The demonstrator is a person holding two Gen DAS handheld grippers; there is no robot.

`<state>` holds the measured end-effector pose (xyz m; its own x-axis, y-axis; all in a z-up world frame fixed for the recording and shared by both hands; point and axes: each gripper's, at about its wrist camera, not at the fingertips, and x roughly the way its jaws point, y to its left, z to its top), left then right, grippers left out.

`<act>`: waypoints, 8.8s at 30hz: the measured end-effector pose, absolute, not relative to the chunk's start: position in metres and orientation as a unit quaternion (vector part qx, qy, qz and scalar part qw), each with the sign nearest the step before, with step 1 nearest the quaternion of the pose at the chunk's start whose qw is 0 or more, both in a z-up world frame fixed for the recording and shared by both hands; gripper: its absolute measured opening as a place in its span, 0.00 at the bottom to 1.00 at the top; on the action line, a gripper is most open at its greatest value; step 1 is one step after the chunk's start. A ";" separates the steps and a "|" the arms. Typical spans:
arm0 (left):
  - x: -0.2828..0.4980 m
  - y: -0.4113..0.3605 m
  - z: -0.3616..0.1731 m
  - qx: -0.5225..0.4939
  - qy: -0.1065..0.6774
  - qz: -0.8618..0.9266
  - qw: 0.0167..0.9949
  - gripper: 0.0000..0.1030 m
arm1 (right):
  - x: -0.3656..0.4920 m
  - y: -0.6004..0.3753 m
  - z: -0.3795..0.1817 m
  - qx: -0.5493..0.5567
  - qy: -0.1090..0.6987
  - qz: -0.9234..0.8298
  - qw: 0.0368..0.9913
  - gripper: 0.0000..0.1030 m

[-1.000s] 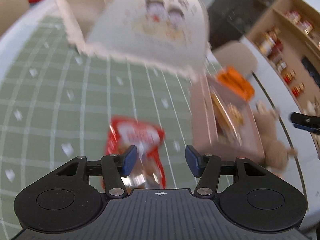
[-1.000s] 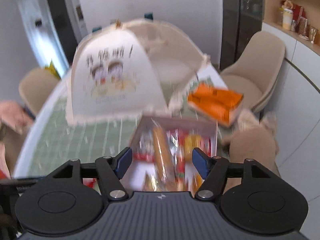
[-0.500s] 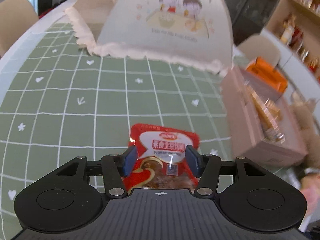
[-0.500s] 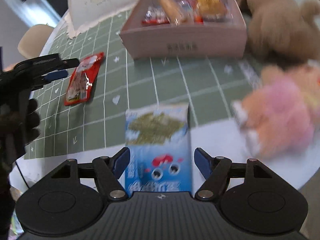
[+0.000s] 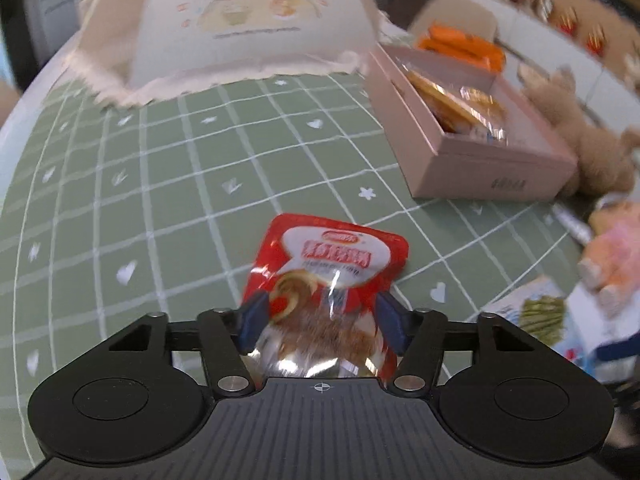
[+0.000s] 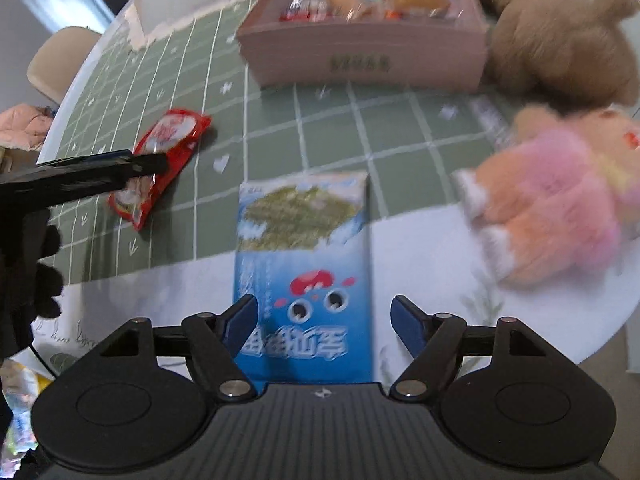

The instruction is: Organize snacks

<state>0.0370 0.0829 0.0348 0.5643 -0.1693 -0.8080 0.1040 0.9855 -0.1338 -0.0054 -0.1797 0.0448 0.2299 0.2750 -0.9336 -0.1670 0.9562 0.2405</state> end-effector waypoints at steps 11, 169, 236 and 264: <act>-0.029 0.156 0.061 -0.158 0.444 0.017 0.882 0.59 | 0.021 -0.108 0.082 0.012 0.481 0.179 0.858 0.81; 0.017 0.050 0.066 -0.159 0.500 -0.206 0.826 0.17 | -0.008 -0.208 0.123 -0.006 0.428 0.160 0.889 0.48; 0.043 0.012 -0.002 0.051 0.331 -0.093 0.938 0.23 | 0.048 -0.155 -0.002 0.018 0.374 -0.029 0.927 1.00; 0.047 0.011 -0.004 0.035 0.323 -0.097 0.941 0.23 | 0.041 -0.154 -0.005 0.020 0.348 -0.031 0.937 1.00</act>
